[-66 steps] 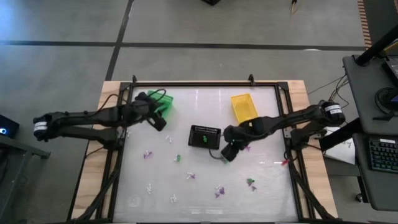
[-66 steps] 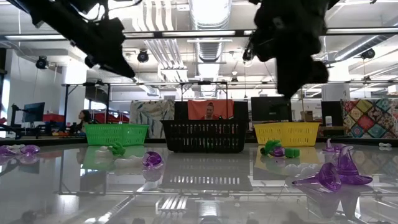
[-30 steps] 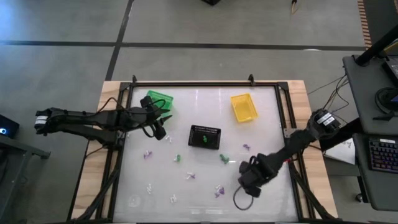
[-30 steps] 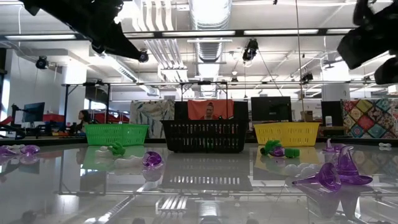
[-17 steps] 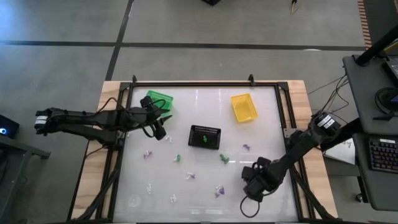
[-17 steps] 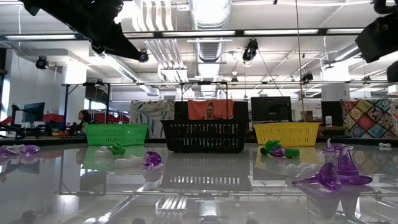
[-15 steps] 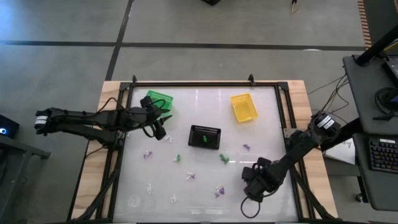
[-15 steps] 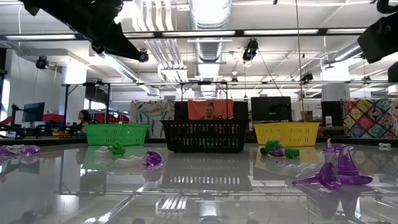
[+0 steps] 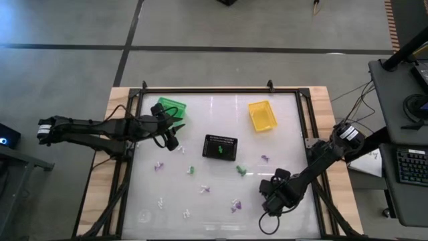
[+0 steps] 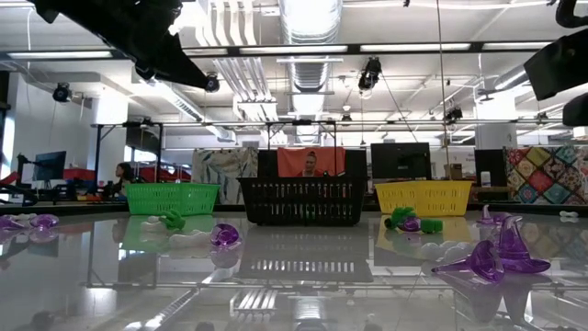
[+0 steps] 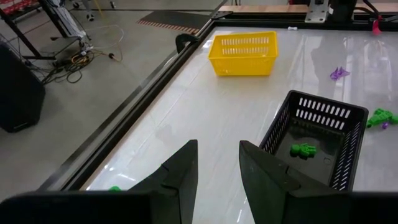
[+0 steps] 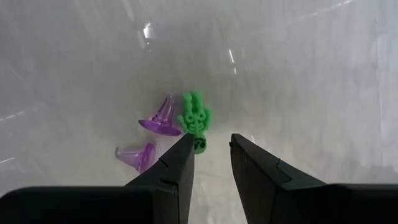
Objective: Sort Halloween decoration
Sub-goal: Put the green skeleton toy into the black bin
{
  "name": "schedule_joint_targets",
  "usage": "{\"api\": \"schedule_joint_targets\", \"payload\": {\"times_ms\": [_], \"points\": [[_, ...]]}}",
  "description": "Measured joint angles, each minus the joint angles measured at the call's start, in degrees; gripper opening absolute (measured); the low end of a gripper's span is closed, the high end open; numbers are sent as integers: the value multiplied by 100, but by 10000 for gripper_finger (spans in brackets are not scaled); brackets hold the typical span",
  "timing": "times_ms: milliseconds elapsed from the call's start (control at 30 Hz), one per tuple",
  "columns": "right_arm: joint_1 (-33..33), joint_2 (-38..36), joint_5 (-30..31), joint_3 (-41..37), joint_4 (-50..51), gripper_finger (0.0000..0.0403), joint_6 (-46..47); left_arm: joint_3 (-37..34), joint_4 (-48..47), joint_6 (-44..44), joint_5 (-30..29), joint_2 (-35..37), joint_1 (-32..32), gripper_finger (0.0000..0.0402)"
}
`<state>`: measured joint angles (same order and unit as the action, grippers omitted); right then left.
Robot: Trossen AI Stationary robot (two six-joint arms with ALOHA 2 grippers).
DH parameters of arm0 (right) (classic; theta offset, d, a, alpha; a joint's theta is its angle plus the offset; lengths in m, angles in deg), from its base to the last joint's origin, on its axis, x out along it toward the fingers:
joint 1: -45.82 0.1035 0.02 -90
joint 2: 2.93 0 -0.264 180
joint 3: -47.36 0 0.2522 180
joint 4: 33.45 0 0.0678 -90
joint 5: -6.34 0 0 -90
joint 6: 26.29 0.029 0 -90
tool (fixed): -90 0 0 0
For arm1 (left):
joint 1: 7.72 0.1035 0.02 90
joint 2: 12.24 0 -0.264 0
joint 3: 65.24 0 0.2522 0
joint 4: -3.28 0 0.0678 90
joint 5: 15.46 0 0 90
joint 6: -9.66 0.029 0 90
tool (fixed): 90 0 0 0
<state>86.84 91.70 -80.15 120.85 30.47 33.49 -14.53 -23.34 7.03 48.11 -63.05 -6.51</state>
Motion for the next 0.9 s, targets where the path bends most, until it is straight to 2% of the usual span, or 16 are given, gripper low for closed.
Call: {"api": "schedule_joint_targets", "payload": {"times_ms": [367,500,900], "points": [[4,-13,131,-192,-391,98,-26,0,-2,0,0,0,0,100],[-9,13,404,-310,-322,96,368,0,-2,0,0,0,-2,100],[-4,-44,417,-376,-335,58,278,0,-2,-26,0,-1,-2,100]]}}
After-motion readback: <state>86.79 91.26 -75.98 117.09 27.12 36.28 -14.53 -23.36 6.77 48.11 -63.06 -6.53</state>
